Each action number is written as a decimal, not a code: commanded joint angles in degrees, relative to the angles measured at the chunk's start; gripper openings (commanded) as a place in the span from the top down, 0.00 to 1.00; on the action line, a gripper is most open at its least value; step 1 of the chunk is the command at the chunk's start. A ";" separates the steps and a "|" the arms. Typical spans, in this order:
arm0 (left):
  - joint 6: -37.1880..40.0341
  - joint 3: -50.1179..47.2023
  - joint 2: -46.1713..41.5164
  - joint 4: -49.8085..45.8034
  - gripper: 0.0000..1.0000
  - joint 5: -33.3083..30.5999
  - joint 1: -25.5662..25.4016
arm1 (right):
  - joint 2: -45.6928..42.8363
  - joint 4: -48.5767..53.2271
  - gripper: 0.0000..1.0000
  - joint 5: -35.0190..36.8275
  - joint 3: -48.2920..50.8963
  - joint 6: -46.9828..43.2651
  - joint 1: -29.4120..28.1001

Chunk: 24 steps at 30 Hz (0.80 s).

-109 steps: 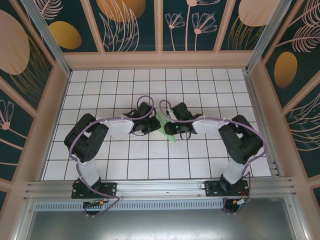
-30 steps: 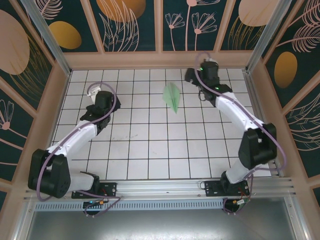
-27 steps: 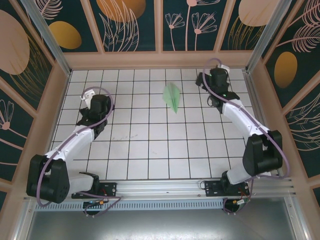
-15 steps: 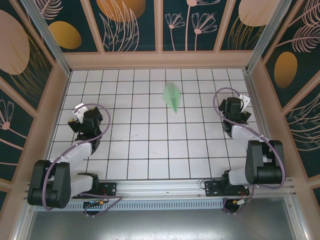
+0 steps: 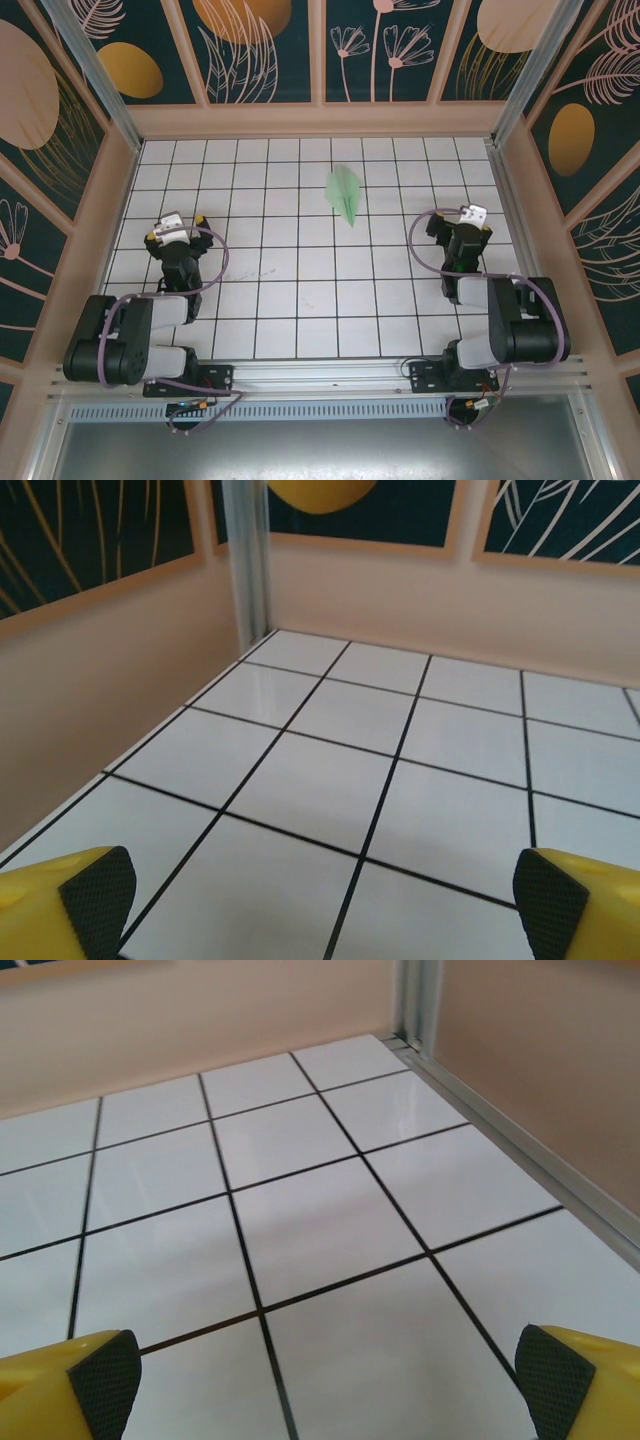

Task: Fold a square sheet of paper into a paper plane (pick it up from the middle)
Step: Reset both arms

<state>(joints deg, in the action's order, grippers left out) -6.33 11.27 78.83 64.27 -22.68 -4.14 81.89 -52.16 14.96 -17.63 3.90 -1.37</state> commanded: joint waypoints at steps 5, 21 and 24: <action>1.75 -2.66 6.59 16.92 0.01 6.41 1.07 | 4.06 -11.72 0.01 -8.44 1.05 -2.90 1.15; 0.84 0.72 8.45 12.25 0.01 3.70 1.23 | 6.37 -19.82 0.01 -12.51 4.56 -2.50 2.77; 0.85 0.64 8.56 12.39 0.01 3.73 1.24 | 6.38 -19.78 0.01 -12.49 4.61 -2.50 2.77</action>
<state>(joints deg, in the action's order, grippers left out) -5.39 11.22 86.96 75.96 -18.44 -3.31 87.96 -68.64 3.40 -13.37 1.80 1.06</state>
